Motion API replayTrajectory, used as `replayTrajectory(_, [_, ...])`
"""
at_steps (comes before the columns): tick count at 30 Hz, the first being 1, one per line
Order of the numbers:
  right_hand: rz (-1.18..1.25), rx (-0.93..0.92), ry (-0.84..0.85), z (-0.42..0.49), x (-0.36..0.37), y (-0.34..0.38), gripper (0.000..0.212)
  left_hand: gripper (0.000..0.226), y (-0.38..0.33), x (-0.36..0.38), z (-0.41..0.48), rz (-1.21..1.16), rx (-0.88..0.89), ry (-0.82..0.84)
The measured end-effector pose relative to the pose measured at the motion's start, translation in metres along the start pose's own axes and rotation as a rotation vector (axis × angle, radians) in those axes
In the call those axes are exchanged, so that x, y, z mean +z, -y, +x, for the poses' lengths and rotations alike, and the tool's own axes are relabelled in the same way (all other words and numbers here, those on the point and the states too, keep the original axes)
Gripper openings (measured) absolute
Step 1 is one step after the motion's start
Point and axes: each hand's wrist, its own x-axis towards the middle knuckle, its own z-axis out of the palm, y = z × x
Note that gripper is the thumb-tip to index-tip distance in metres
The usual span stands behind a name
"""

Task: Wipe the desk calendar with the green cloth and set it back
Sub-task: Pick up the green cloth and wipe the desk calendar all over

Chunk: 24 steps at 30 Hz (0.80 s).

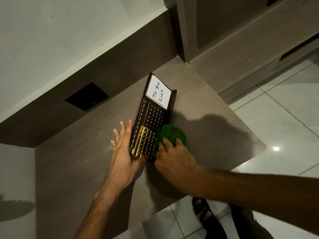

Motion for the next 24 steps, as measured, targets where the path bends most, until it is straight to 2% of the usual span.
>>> replayTrajectory(2, [0.043,-0.069,0.058,-0.010,0.005,0.008,0.058,0.112,0.001,0.000,0.000,0.009,-0.008,-0.004])
replayTrajectory(5, [0.113,-0.194,0.092,-0.025,0.003,0.007,0.051,0.111,0.001,0.000,0.000,0.012,-0.019,-0.015])
replayTrajectory(7, [0.364,-0.220,0.078,-0.036,-0.004,-0.012,0.042,0.111,0.001,0.001,0.000,0.014,-0.025,-0.016])
replayTrajectory(9, [0.736,-0.119,0.041,-0.041,-0.019,-0.041,0.048,0.111,0.002,0.001,0.000,0.013,-0.018,-0.023])
replayTrajectory(10, [0.881,-0.064,-0.037,-0.041,-0.026,-0.054,0.052,0.111,0.001,0.001,0.000,0.010,-0.010,-0.021])
replayTrajectory(12, [1.047,-0.010,-0.392,-0.032,-0.036,-0.069,0.056,0.113,0.002,0.001,0.001,0.001,-0.008,-0.016])
replayTrajectory(14, [0.988,-0.012,-0.715,-0.016,-0.035,-0.067,0.061,0.113,0.003,0.002,0.002,-0.002,-0.012,-0.018])
replayTrajectory(15, [0.895,-0.042,-0.777,-0.007,-0.030,-0.061,0.065,0.112,0.003,0.002,0.002,-0.006,-0.011,-0.021])
replayTrajectory(17, [0.609,-0.188,-0.756,0.008,-0.010,-0.049,0.072,0.107,0.003,0.002,0.002,-0.012,0.009,-0.014])
replayTrajectory(19, [0.367,-0.364,-0.680,0.017,0.017,-0.047,0.069,0.110,0.005,0.001,0.001,0.003,0.032,0.004])
replayTrajectory(24, [0.155,-0.535,-0.629,0.023,0.063,-0.074,0.058,0.113,0.009,0.001,0.002,0.001,0.012,0.001])
